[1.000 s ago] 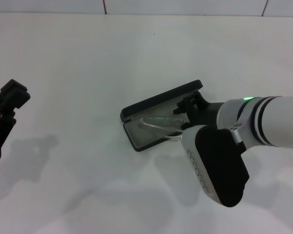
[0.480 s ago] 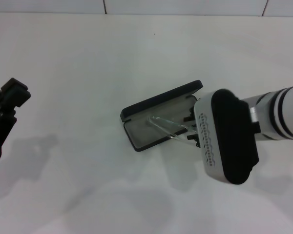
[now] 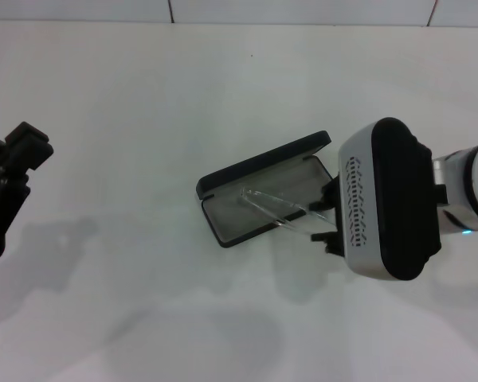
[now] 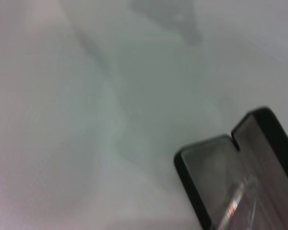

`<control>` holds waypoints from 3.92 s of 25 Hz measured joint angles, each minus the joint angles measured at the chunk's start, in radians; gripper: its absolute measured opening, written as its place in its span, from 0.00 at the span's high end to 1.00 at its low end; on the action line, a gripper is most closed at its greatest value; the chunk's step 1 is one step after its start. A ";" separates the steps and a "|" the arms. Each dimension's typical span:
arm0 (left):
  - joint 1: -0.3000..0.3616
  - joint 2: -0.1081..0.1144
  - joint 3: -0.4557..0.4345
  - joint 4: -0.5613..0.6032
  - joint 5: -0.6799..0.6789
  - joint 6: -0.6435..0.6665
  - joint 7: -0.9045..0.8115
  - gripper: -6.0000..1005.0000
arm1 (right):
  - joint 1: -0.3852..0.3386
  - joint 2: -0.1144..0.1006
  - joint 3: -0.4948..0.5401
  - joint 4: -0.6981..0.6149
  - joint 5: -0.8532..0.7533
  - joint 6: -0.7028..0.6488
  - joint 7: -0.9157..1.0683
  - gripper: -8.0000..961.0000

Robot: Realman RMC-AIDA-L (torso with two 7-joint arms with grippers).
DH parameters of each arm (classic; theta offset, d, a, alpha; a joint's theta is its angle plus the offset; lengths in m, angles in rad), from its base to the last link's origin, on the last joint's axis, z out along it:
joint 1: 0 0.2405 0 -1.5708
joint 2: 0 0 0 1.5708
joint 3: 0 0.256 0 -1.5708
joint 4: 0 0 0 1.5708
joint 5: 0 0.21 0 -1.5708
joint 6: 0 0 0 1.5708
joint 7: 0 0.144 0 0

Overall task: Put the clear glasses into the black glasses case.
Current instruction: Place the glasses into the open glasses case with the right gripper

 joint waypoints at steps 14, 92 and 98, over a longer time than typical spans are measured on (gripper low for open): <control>-0.003 -0.002 0.000 -0.001 0.000 -0.001 -0.004 0.90 | 0.175 0.003 -0.002 0.089 0.015 -0.015 0.348 0.67; -0.009 -0.008 0.002 -0.026 0.000 0.000 -0.003 0.90 | 0.103 0.000 -0.115 -0.028 -0.144 -0.067 0.399 0.94; -0.005 -0.008 0.000 -0.025 0.000 0.000 -0.003 0.90 | 0.100 0.000 -0.185 -0.078 -0.231 -0.072 0.360 0.94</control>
